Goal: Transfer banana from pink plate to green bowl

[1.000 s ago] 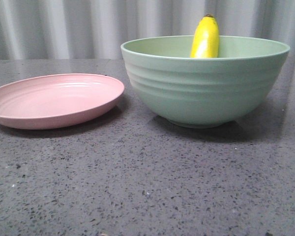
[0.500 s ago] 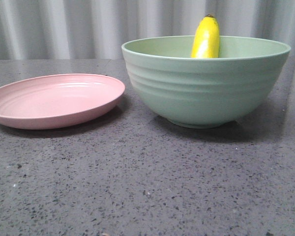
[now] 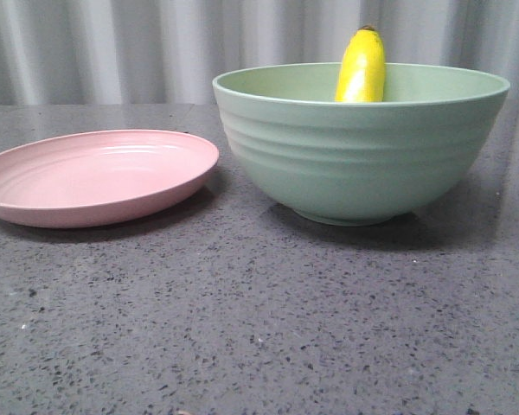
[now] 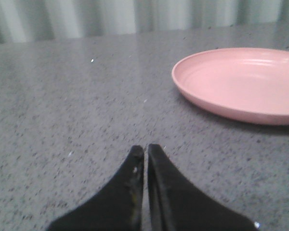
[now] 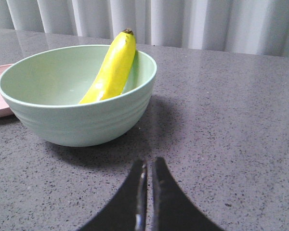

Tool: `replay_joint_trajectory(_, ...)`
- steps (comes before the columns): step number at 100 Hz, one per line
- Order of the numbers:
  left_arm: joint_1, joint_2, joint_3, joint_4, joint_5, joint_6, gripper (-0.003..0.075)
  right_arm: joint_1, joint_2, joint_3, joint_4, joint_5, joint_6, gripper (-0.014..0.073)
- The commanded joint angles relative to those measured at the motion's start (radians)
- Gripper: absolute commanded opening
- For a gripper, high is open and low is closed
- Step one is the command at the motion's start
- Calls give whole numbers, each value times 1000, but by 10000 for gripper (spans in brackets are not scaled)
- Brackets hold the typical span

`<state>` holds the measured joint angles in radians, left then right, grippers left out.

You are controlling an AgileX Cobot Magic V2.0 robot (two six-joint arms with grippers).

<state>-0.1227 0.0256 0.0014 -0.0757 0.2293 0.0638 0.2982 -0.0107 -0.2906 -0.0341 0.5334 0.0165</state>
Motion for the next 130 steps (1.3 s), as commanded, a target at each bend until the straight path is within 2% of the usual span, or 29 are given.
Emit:
replay_joint_trajectory(1, 45, -20, 11, -1, 7, -2, -20, -4, -17, -25, -12, -70, -5, -64)
replay_joint_trajectory(13, 74, -58, 11, -1, 30, -2, -20, -4, -17, -25, -12, -70, -5, -64)
replay_joint_trajectory(94, 74, -53, 9, -1, 28, -2, -20, -8, -17, 5, -14, -84, -5, -64)
replay_joint_trajectory(110, 74, -53, 9, -1, 28, -2, -20, -67, -17, 116, -54, -283, -5, -64)
replay_joint_trajectory(130, 74, -53, 9, -1, 28, -2, -20, -202, -17, 300, -27, -654, -5, -64)
